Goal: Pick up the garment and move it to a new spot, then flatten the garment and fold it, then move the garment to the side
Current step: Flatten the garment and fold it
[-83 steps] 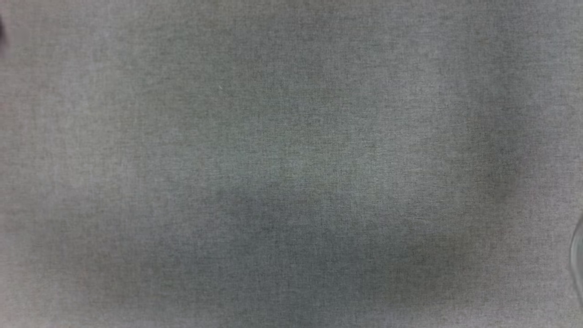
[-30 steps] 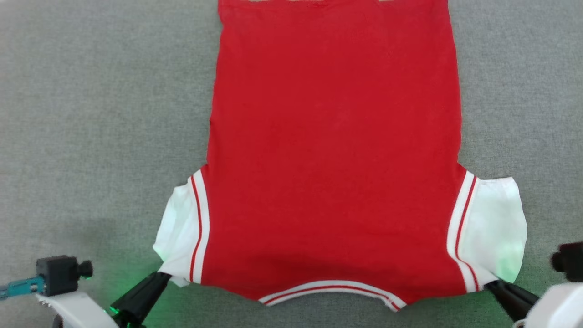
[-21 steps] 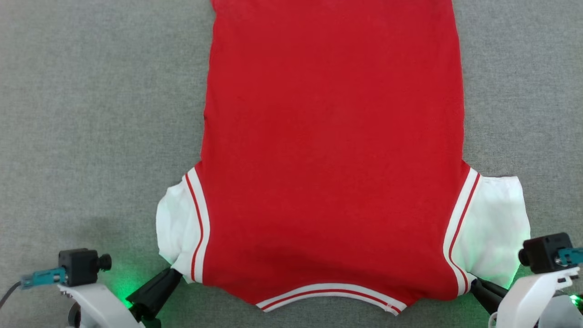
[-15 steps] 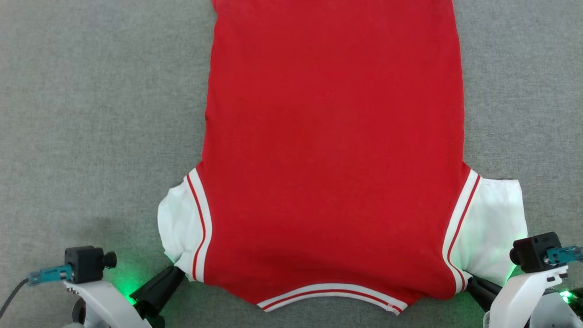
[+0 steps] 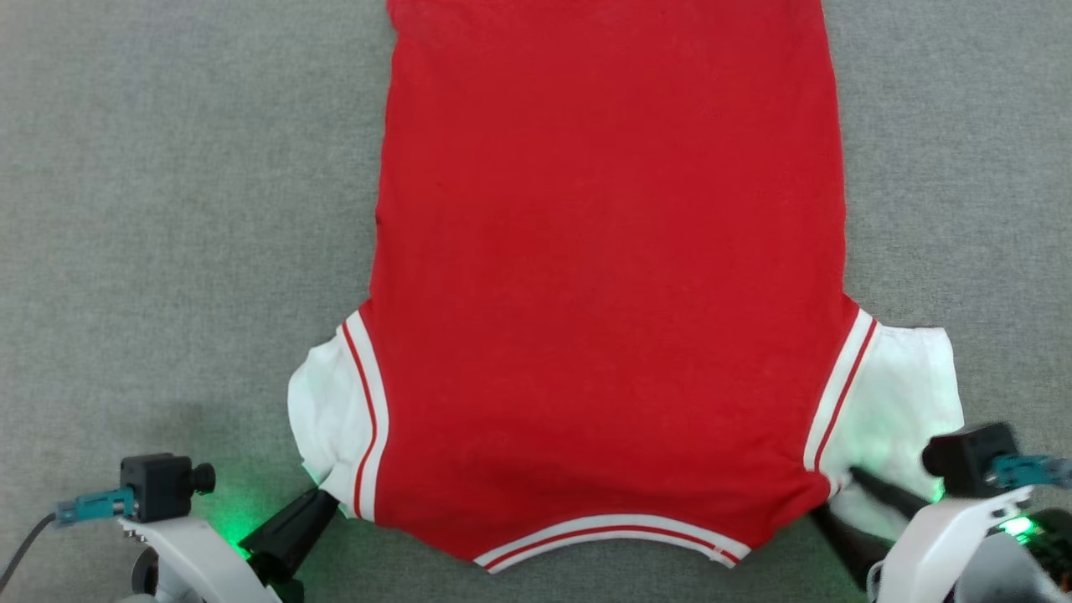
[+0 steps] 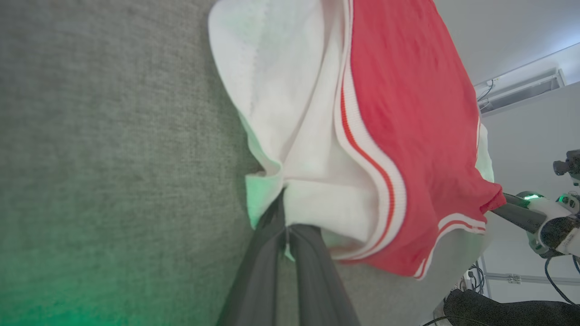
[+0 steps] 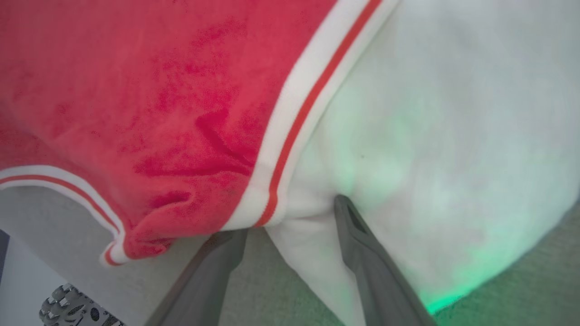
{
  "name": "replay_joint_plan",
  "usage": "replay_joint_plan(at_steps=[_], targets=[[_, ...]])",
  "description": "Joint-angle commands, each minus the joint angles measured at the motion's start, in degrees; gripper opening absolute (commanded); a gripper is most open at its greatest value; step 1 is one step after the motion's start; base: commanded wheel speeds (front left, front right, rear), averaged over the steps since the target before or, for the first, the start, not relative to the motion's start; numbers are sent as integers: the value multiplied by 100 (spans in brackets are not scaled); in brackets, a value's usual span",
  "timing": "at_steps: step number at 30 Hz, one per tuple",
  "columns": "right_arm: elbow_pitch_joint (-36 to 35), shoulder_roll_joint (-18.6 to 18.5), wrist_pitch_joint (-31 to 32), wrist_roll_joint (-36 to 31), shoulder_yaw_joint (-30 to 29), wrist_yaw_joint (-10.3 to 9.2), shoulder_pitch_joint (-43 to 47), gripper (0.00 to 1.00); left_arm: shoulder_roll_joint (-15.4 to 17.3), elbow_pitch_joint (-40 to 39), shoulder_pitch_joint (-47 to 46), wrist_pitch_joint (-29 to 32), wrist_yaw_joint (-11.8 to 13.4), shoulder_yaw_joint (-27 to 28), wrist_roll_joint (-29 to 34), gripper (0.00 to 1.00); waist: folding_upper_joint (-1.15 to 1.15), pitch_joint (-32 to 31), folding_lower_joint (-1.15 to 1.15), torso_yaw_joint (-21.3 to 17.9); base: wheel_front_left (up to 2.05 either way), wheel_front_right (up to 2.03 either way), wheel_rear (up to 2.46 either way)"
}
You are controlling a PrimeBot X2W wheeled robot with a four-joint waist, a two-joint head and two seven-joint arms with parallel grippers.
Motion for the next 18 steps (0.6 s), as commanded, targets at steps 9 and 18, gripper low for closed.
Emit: replay_joint_plan(at_steps=[9,18], targets=[[-1708,48,1015,178,-613,-56,-571,100,-51,-249,47,-70,64,23,-49,0,0,-33,0,8,0,0,0],[-1360,-191,1890,134,-1188,-56,-3098,100,5,-540,-363,-89,64,-37,130,0,0,535,0,336,0,0,0]])
